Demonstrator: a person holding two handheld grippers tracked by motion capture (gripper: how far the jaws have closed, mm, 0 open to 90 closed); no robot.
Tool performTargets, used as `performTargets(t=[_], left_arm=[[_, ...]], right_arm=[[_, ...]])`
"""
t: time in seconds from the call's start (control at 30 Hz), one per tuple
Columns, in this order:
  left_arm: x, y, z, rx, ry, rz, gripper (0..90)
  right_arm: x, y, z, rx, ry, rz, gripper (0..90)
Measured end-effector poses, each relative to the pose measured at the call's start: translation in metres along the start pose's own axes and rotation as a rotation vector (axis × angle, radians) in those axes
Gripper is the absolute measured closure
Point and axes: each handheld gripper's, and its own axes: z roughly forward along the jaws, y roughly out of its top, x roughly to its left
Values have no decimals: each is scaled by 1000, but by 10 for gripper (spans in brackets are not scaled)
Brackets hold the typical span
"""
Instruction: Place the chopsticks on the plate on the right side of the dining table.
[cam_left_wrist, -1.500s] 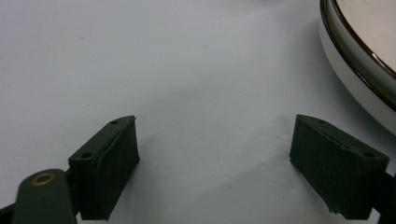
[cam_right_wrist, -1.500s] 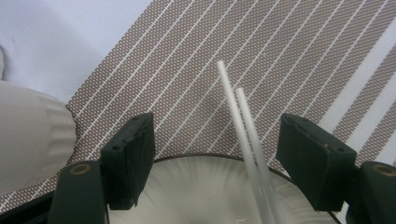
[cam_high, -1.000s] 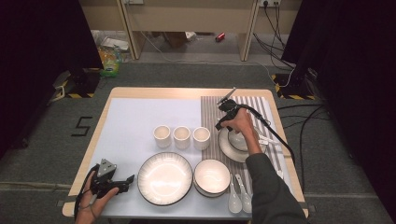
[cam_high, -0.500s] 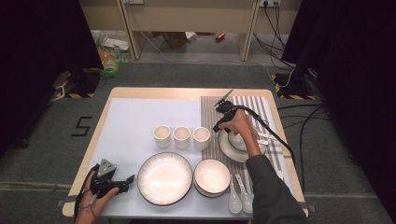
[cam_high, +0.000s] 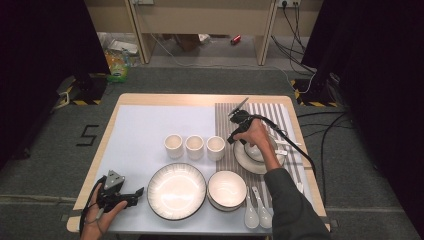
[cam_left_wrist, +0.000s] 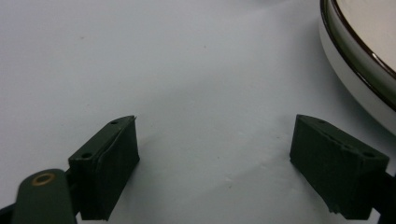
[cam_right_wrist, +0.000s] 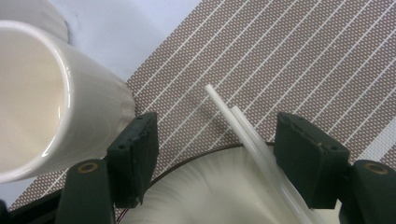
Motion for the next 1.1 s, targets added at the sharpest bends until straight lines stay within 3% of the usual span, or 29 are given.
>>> performTargets(t=[0.67, 0.87, 1.1], left_arm=[[0, 0, 1, -10, 6, -1, 143], [0, 0, 0, 1, 0, 0, 143], [0, 0, 0, 1, 0, 1, 143]], right_arm=[[5, -3, 0, 2, 5, -7, 311], [4, -2, -5, -46, 31, 15, 311], [-10, -8, -31, -110, -2, 51, 303]])
